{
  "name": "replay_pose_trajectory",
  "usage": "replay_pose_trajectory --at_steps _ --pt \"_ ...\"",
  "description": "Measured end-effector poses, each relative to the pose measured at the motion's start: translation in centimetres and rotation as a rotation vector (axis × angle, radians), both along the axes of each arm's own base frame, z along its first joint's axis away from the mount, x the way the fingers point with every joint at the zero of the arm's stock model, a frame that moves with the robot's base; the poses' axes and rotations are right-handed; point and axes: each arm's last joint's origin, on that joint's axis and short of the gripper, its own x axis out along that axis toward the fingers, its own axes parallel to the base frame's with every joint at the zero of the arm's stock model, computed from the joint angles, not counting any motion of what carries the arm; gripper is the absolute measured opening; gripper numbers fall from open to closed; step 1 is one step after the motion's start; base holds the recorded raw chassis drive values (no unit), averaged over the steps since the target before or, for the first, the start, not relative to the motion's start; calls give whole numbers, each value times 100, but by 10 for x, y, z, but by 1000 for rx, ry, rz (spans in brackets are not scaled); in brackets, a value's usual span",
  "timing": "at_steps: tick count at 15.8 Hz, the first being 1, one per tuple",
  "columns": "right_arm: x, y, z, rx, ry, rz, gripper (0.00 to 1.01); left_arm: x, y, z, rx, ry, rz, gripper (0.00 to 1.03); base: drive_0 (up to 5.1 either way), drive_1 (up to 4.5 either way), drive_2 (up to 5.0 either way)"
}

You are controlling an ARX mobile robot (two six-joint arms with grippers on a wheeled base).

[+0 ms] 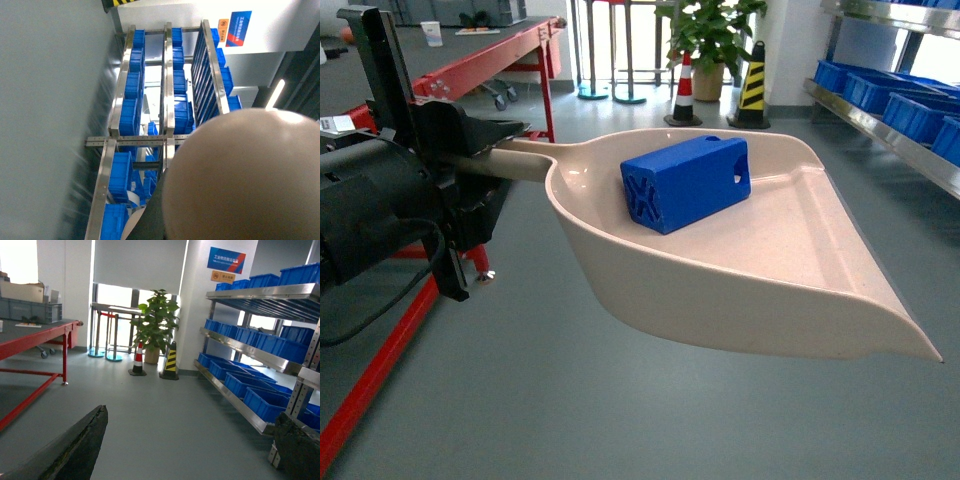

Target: Place part in tray to right shelf

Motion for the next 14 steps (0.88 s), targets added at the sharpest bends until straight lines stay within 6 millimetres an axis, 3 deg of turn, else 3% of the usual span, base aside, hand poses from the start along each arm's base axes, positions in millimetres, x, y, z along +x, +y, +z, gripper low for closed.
replay_pose_trajectory --at_steps 14 --pt "0 0 0 -1 2 0 98 0 0 0 1 2 -2 14 4 415 -406"
